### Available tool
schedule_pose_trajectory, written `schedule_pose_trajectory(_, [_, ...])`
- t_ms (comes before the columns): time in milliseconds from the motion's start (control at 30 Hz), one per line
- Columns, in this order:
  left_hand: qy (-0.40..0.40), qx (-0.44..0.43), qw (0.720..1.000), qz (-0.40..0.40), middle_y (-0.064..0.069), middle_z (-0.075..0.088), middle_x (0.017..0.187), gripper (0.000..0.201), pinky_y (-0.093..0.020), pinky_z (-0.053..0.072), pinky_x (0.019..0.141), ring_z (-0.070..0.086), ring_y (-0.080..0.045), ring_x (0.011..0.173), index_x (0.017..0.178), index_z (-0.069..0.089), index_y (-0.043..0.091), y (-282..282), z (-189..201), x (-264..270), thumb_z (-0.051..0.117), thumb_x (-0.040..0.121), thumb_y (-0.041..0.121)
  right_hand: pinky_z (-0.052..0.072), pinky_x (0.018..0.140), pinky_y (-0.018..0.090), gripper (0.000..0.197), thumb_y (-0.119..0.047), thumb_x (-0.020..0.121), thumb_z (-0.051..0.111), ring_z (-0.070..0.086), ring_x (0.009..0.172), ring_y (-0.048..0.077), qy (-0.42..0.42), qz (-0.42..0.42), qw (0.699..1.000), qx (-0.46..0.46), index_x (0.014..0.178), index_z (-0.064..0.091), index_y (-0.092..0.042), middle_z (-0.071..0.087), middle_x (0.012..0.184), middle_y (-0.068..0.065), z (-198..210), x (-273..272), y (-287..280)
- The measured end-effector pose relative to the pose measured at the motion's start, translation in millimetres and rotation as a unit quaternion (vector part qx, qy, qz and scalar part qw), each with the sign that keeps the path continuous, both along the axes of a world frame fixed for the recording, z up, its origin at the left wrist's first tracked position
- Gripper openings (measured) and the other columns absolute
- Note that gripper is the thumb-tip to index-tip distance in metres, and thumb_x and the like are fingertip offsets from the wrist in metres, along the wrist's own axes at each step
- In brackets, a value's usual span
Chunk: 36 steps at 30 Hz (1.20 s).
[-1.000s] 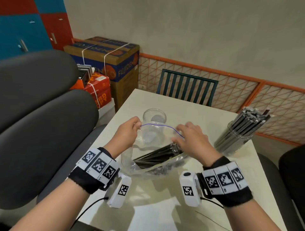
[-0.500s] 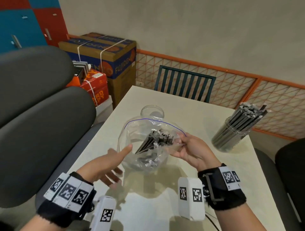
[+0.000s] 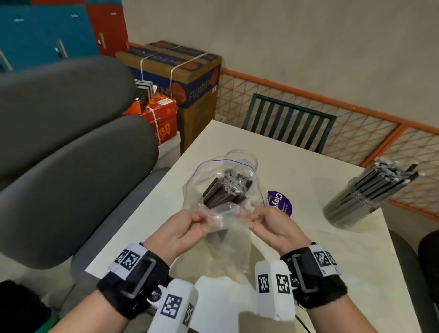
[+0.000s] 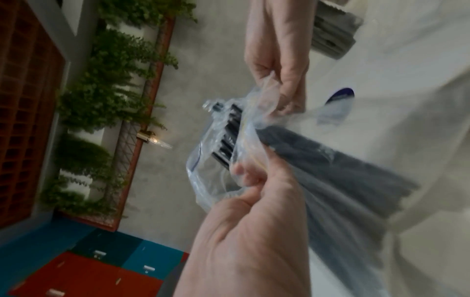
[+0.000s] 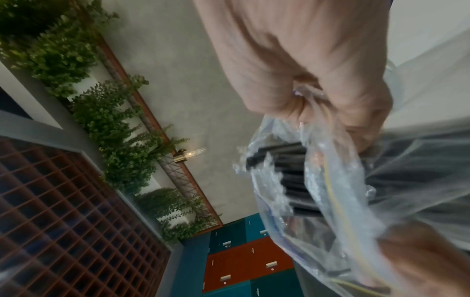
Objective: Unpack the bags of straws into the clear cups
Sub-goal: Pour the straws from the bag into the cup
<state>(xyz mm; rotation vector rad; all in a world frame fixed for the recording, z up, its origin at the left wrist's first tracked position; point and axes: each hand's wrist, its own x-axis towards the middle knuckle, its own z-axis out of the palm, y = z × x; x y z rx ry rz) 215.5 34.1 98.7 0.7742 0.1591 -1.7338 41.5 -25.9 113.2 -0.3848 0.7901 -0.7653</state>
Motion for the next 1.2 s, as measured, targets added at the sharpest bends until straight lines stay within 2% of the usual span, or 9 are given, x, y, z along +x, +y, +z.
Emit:
schedule_pose_trajectory(100, [-0.076, 0.041, 0.994, -0.074, -0.014, 0.052, 0.073, 0.017, -0.029, 0.054, 0.043, 0.051, -0.015, 0.045, 0.081, 0.051, 0.003, -2, -6, 5, 0.036, 0.083, -0.005, 0.058, 0.061, 0.047, 0.045, 0.017, 0.047, 0.042, 0.067, 0.086, 0.043, 0.055, 0.026, 0.998, 0.003, 0.090, 0.046, 0.002, 0.062, 0.081, 0.040, 1, -1, 2])
schedule_pose_trajectory(200, [-0.130, 0.063, 0.974, -0.172, -0.007, 0.054, 0.078, 0.009, -0.040, 0.060, 0.060, 0.057, -0.019, 0.066, 0.084, 0.052, 0.013, -3, 2, 11, 0.058, 0.081, 0.019, 0.053, 0.041, 0.032, 0.017, -0.003, 0.082, 0.036, 0.058, 0.036, 0.023, 0.114, 0.043, 0.992, -0.019, 0.066, 0.041, -0.005, 0.053, 0.043, 0.011, 5, -2, 6])
schedule_pose_trajectory(367, [-0.503, -0.041, 0.857, -0.105, 0.002, 0.035, 0.129, 0.078, -0.047, 0.057, 0.072, 0.046, -0.024, 0.116, 0.132, 0.025, 0.050, -9, 13, 26, 0.075, 0.073, 0.040, 0.057, 0.066, 0.044, 0.032, -0.031, 0.096, 0.037, 0.072, 0.070, 0.024, 0.117, 0.080, 0.984, -0.110, 0.123, 0.053, -0.033, 0.074, 0.087, 0.003, -3, -18, 3])
schedule_pose_trajectory(467, [-0.597, -0.142, 0.776, -0.142, 0.003, 0.038, 0.133, 0.049, -0.052, 0.051, 0.090, 0.043, -0.021, 0.125, 0.124, 0.039, 0.053, -19, 25, 25, 0.064, 0.082, 0.045, 0.052, 0.083, 0.057, 0.036, -0.046, 0.093, 0.043, 0.069, 0.086, 0.026, 0.202, 0.104, 0.964, -0.138, 0.119, 0.061, -0.029, 0.069, 0.106, 0.005, -1, -17, 3])
schedule_pose_trajectory(600, [-0.540, -0.090, 0.827, -0.130, -0.005, 0.056, 0.087, 0.024, -0.049, 0.055, 0.074, 0.056, -0.018, 0.077, 0.088, 0.059, 0.017, -32, 30, 11, 0.040, 0.099, 0.025, 0.047, 0.093, 0.062, 0.046, -0.053, 0.087, 0.053, 0.066, 0.103, 0.036, 0.320, 0.096, 0.925, -0.180, 0.104, 0.070, -0.015, 0.070, 0.112, 0.014, -3, -8, 3])
schedule_pose_trajectory(700, [-0.421, -0.006, 0.896, -0.143, -0.001, 0.045, 0.052, 0.027, -0.037, 0.058, 0.052, 0.044, -0.011, 0.042, 0.076, 0.052, 0.010, -39, 14, 7, 0.040, 0.099, 0.018, 0.057, 0.079, 0.050, 0.039, -0.038, 0.097, 0.046, 0.071, 0.080, 0.032, 0.325, 0.048, 0.936, -0.123, 0.091, 0.065, -0.004, 0.073, 0.086, 0.018, -11, -4, -5])
schedule_pose_trajectory(833, [-0.322, 0.040, 0.937, -0.125, -0.017, 0.064, 0.086, 0.026, -0.032, 0.057, 0.047, 0.066, -0.022, 0.062, 0.103, 0.055, 0.000, -40, -4, 10, 0.048, 0.096, 0.024, 0.059, 0.068, 0.043, 0.029, -0.009, 0.097, 0.042, 0.064, 0.086, 0.036, 0.301, 0.034, 0.950, -0.069, 0.114, 0.060, 0.006, 0.062, 0.099, 0.025, -21, 2, -9])
schedule_pose_trajectory(1000, [-0.508, 0.013, 0.834, -0.213, -0.005, 0.045, 0.121, 0.043, -0.038, 0.055, 0.052, 0.053, -0.025, 0.092, 0.121, 0.035, 0.035, -25, -4, 17, 0.050, 0.087, 0.054, 0.061, 0.066, 0.046, 0.025, -0.010, 0.097, 0.046, 0.071, 0.085, 0.035, 0.158, -0.015, 0.986, -0.052, 0.115, 0.061, -0.002, 0.072, 0.099, 0.024, -18, -4, -13])
schedule_pose_trajectory(1200, [-0.328, 0.023, 0.927, -0.181, -0.003, 0.055, 0.098, 0.021, -0.042, 0.055, 0.051, 0.056, -0.026, 0.071, 0.119, 0.047, 0.026, -28, 3, -2, 0.038, 0.100, 0.025, 0.057, 0.080, 0.033, 0.037, -0.041, 0.093, 0.050, 0.072, 0.091, 0.020, 0.263, 0.059, 0.946, -0.181, 0.104, 0.070, -0.012, 0.076, 0.096, 0.006, -8, 2, 9])
